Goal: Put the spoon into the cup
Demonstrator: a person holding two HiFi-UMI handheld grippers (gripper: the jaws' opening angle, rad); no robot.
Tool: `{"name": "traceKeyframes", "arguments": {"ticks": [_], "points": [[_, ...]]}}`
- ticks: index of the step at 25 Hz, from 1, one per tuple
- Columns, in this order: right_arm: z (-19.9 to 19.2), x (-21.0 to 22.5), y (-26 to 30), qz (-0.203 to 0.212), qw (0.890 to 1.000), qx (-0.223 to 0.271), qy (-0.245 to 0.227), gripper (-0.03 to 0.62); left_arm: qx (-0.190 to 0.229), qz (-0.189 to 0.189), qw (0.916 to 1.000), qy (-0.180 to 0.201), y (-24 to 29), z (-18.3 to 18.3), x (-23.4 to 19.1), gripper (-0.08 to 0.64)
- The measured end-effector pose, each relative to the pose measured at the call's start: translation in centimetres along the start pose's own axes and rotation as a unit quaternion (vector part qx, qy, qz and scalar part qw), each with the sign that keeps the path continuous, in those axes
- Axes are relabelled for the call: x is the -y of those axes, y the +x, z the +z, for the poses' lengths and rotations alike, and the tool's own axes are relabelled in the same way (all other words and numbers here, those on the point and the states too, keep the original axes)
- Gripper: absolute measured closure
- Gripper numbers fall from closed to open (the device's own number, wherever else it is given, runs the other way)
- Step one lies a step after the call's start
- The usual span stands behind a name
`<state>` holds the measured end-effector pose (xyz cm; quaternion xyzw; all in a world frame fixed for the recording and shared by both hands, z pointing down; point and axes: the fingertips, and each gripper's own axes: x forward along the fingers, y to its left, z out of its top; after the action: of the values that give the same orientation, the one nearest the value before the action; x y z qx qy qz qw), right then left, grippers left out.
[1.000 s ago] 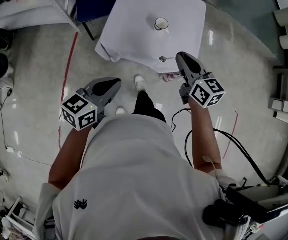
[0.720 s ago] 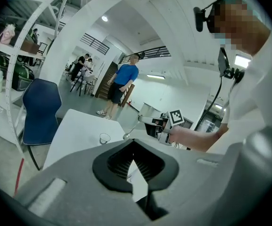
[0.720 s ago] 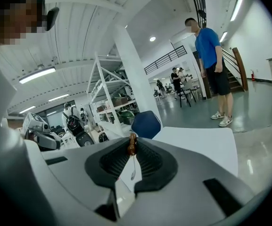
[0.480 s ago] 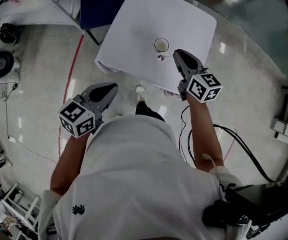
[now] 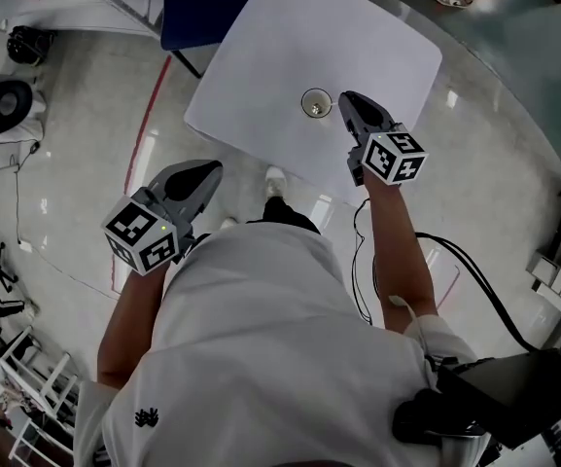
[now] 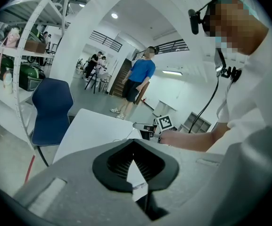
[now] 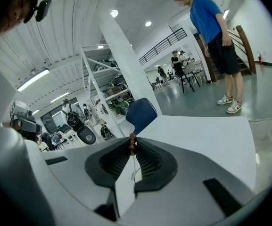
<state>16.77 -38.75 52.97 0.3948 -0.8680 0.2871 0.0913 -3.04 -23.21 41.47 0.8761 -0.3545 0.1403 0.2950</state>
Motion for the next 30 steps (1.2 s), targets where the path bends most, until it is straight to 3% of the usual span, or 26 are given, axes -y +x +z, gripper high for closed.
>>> {"name": "traceKeyframes", "arguments": {"ticks": [15,30], "points": [[-6.2,4.0,7.1,0.012,0.998,-0.051,0.02,0.541,-0.032,0.026,0.999,-0.014,1.5,0.4,-3.1,0.555],[-9.2,4.9,9.1,0.011,0.998,-0.063,-0.006,0.541,-0.046,0.029,0.9984,-0.016,1.6,0.7,-3.6,0.555]]}}
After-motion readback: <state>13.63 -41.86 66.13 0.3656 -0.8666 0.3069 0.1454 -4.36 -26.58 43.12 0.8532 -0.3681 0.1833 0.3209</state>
